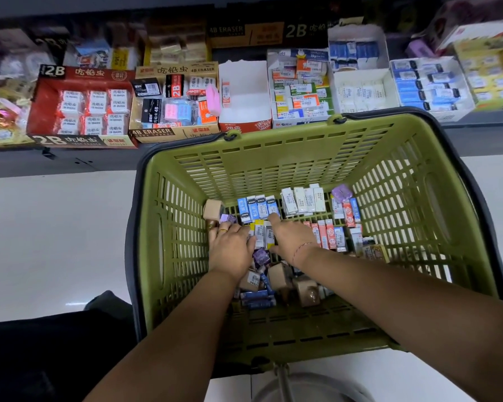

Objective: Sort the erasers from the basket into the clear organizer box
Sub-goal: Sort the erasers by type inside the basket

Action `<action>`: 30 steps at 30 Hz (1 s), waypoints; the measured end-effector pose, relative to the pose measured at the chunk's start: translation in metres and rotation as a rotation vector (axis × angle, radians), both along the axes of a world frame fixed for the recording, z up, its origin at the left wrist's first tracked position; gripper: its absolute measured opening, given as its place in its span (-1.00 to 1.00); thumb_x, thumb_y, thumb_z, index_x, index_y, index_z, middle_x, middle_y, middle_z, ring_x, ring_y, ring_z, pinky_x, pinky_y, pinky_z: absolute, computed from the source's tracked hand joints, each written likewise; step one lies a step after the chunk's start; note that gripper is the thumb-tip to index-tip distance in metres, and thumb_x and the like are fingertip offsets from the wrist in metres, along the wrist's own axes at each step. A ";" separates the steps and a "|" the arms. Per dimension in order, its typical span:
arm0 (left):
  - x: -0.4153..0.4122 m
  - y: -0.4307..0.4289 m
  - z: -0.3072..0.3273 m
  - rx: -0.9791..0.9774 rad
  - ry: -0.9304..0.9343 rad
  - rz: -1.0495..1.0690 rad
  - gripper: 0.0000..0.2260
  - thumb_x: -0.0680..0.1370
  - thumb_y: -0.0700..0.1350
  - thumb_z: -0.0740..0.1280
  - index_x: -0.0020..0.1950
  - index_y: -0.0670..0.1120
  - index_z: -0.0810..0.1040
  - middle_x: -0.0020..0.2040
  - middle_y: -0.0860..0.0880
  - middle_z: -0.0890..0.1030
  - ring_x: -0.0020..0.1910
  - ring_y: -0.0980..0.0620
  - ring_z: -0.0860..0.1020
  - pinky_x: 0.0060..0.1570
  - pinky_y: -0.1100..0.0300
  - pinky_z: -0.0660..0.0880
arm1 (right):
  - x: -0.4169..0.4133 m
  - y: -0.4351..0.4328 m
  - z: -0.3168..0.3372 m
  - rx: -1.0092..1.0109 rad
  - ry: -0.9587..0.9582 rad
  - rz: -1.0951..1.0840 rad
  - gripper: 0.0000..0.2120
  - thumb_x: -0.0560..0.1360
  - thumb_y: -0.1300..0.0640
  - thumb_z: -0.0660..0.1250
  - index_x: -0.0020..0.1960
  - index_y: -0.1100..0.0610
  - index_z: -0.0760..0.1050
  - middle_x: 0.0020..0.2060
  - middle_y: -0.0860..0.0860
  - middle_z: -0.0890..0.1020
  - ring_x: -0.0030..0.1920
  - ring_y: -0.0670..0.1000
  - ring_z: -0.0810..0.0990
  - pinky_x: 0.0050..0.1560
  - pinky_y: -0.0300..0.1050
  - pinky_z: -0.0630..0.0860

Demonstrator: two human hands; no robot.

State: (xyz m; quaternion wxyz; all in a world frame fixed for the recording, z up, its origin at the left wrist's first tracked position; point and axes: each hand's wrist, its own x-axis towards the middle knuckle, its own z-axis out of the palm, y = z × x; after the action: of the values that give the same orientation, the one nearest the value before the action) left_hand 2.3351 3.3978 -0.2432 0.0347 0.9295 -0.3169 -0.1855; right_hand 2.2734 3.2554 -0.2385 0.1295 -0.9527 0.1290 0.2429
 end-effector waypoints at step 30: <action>-0.010 0.010 0.020 0.128 0.168 -0.109 -0.66 0.54 -0.09 0.25 0.30 0.14 0.53 0.35 0.00 0.42 0.46 -0.06 0.12 0.42 -0.08 -0.17 | -0.002 -0.004 -0.002 0.215 0.021 -0.040 -0.30 0.53 0.10 0.33 0.52 0.00 0.00 -0.23 0.04 0.50 -0.21 0.09 0.53 -0.32 -0.08 0.47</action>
State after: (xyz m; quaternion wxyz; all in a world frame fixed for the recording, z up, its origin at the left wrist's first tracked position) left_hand 2.3249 3.4076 -0.2236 -0.0083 0.8923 -0.3505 -0.2845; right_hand 2.2711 3.2515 -0.2404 0.2343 -0.9279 0.1226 0.2628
